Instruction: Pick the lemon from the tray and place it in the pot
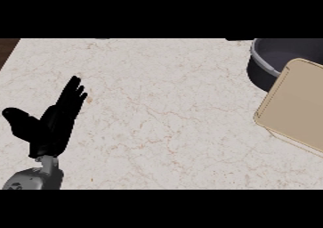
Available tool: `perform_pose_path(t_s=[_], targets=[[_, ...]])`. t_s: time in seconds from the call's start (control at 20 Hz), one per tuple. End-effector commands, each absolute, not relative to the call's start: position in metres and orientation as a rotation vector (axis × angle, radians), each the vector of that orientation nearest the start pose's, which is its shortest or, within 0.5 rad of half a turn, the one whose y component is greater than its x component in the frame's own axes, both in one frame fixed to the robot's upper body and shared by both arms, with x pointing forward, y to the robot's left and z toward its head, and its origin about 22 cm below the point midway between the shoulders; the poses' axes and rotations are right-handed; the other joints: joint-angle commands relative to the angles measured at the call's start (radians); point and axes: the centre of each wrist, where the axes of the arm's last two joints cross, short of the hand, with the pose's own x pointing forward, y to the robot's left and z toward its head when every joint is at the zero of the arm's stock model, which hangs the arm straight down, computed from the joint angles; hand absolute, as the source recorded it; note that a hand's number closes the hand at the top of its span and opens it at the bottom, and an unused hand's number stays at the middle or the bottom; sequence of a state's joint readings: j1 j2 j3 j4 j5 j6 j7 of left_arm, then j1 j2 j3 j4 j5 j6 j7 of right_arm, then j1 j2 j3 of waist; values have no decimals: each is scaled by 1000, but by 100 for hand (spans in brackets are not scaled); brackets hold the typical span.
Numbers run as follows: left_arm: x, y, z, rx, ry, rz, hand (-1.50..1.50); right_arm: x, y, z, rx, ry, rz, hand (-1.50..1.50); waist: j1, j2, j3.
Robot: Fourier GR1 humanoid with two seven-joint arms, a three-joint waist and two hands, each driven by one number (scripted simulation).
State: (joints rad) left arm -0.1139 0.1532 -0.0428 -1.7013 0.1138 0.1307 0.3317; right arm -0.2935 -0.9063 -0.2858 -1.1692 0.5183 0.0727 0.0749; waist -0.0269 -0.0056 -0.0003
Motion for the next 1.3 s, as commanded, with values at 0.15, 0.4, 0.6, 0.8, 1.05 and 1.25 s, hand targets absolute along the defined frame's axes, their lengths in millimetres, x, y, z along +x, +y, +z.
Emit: perform_pose_path(t_s=[0.15,0.4,0.6,0.8,1.05,1.25], targets=[[259,225,58,31,-1484,3,0,272,-478,264,-1314,-1449,590,150,26,4,0],[265,225,56,16,-1469,-25,0,282,-451,274,-1260,-1500,541,150,31,6,0],[257,215,70,0,-1475,-35,0,309,-417,304,-1245,-1456,544,150,48,6,-1],[283,212,75,-3,-1471,-19,0,344,-420,297,-1223,-1423,492,150,50,12,0],[275,216,61,-4,-1487,-32,0,374,-423,288,-1208,-1358,503,150,54,12,0],[269,228,69,4,-1496,-29,0,397,-416,262,-1196,-1333,524,150,60,14,0]])
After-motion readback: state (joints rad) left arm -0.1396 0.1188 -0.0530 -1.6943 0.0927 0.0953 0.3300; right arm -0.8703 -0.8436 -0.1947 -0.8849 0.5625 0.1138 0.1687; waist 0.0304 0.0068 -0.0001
